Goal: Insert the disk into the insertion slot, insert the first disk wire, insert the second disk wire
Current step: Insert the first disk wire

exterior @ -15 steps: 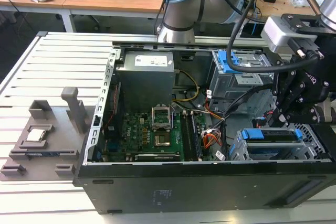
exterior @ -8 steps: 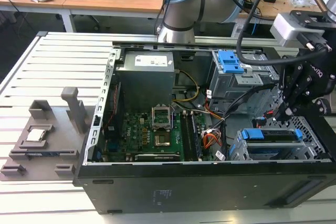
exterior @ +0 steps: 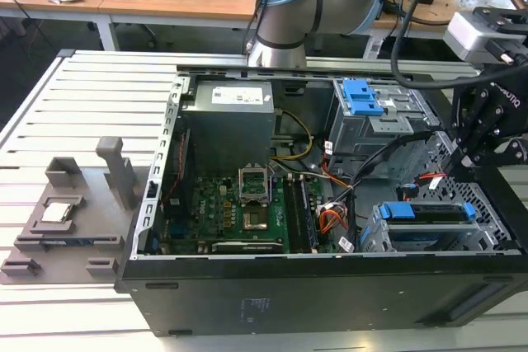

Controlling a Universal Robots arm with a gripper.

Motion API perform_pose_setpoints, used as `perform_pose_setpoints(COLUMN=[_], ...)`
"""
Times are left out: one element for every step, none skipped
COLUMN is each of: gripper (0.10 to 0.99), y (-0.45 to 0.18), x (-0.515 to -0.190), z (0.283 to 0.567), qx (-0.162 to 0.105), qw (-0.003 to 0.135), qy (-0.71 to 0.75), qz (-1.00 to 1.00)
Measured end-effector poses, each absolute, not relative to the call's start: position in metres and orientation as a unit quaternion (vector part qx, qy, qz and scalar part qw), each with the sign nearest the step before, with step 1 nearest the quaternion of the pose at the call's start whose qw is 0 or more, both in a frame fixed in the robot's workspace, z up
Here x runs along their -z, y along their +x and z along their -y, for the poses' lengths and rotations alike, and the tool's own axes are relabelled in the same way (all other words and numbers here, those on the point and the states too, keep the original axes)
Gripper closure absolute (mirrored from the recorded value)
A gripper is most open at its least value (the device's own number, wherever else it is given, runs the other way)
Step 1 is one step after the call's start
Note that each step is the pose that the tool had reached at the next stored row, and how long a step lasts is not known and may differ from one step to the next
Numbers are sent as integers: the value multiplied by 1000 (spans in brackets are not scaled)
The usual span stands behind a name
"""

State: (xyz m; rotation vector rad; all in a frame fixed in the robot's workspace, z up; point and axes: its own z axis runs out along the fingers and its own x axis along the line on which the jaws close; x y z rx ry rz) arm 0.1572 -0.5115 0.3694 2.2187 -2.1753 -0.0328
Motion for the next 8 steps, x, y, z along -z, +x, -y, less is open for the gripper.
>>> perform_pose_setpoints(gripper=[980,980,980,980,980,980,980,980], y=[157,157,157,157,157,157,157,157], x=[-369,-369,-369,-369,-369,-368,-368,-368], z=[512,512,512,512,512,512,512,512], qx=[10,10,10,10,9,9,9,9], qw=[17,17,17,18,18,18,18,18], qy=[726,739,749,755,764,773,780,784], qz=[687,673,663,655,645,634,626,621])
